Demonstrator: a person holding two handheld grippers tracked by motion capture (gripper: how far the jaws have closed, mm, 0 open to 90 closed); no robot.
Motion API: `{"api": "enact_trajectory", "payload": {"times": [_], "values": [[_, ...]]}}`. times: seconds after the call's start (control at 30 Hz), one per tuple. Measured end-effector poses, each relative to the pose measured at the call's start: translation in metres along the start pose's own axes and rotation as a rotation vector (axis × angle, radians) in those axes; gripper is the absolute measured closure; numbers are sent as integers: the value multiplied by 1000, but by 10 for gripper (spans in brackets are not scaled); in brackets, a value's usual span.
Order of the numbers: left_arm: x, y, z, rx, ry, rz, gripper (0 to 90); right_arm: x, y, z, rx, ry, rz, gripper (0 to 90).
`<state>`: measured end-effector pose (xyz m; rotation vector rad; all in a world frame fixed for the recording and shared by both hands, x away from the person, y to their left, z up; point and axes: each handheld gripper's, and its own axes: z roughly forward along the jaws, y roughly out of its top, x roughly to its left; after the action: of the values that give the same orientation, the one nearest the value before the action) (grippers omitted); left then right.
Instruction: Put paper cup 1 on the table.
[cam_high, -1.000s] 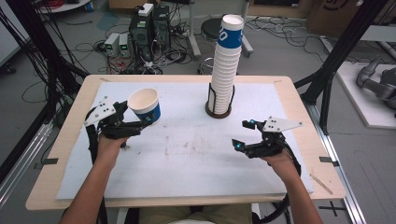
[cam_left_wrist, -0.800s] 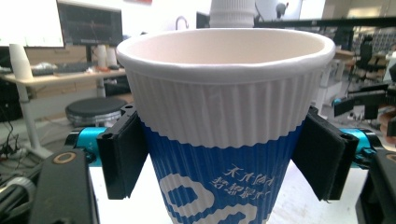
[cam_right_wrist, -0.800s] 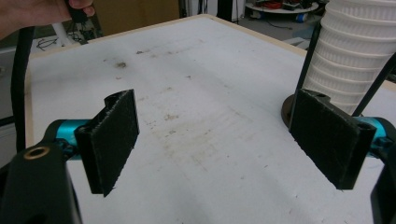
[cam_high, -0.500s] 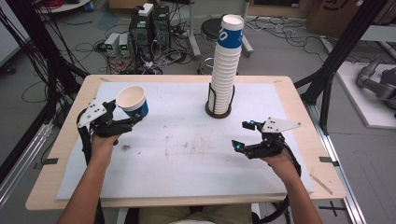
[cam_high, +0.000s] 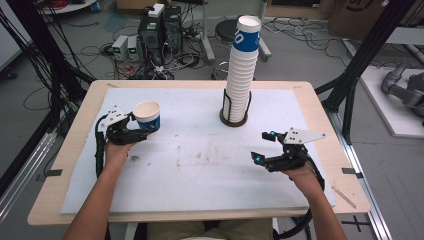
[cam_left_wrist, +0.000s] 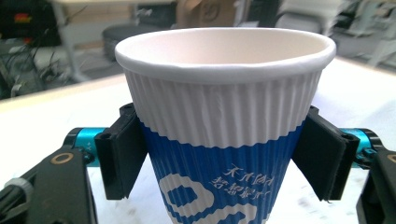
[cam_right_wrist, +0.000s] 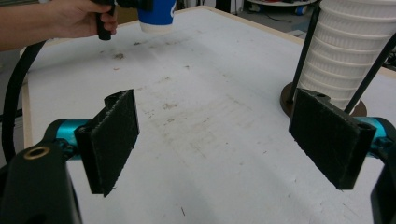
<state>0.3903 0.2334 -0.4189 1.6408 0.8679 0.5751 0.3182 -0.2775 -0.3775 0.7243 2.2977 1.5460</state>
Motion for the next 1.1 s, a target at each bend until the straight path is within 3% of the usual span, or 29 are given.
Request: {"api": "enact_trajectory", "payload": {"times": [0.1, 0.3, 0.47, 0.67, 0.93, 1.1], "values": [[4, -11, 4, 66, 19, -12, 245, -1, -1, -3, -4, -2, 0, 163], [4, -19, 8, 140, 47, 0, 243, -1, -1, -3, -1, 4, 5, 163], [-2, -17, 6, 180, 69, 46, 234, -1, -1, -3, 1, 4, 3, 163], [-5, -16, -2, 225, 90, 13, 215, -1, -2, -2, 1, 8, 5, 163], [-9, -16, -6, 279, 90, 17, 184, -3, -2, -2, 2, 11, 10, 163], [-10, -17, -22, 295, 96, 1, 184, -3, -3, -2, 4, 10, 14, 163]]}}
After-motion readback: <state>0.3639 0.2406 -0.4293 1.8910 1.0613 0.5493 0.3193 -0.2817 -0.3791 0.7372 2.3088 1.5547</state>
